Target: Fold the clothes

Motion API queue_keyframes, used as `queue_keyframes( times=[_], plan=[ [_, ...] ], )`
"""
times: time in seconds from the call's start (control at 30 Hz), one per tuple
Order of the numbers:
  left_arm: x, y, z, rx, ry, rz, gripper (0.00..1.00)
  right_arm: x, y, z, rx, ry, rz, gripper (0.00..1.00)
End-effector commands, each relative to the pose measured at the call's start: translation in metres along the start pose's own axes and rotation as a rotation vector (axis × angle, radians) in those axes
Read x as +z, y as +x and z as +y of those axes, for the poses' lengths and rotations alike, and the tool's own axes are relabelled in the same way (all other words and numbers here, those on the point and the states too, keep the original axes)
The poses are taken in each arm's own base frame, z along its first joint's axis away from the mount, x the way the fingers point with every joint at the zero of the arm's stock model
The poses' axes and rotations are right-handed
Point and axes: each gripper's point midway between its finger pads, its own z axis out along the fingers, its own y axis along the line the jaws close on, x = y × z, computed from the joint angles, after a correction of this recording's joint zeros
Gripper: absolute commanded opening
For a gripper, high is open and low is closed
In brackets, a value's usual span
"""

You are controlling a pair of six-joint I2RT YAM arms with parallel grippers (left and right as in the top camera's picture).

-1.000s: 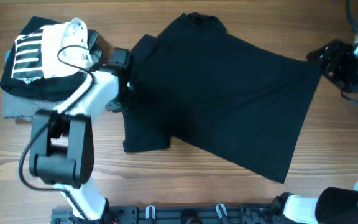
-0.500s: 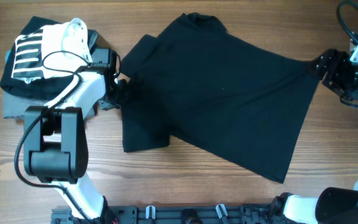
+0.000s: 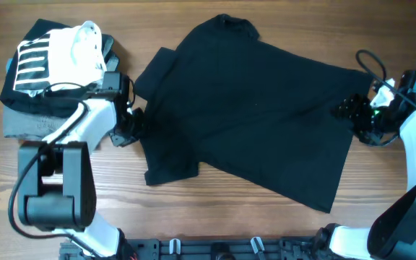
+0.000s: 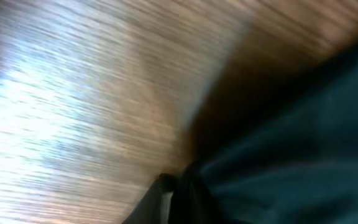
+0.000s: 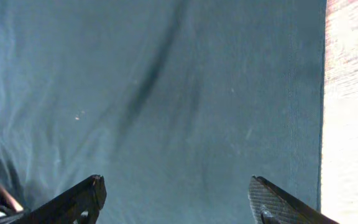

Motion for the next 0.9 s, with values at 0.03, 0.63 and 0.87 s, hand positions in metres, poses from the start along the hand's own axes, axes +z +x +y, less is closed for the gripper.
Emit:
queue_keyframes(
  times=[0.03,0.63,0.87],
  plan=[
    [-0.005,0.01,-0.017,0.214,0.1,-0.043,0.43,-0.005,-0.004,0.01,-0.059,-0.042,-0.028,0.8],
    [-0.011,0.032,-0.005,0.204,0.056,0.031,0.59,0.052,0.128,-0.081,0.307,0.254,0.273,0.79],
    [-0.024,0.035,-0.005,0.203,0.053,0.039,0.45,0.038,0.047,-0.004,0.041,-0.13,0.047,0.28]
  ],
)
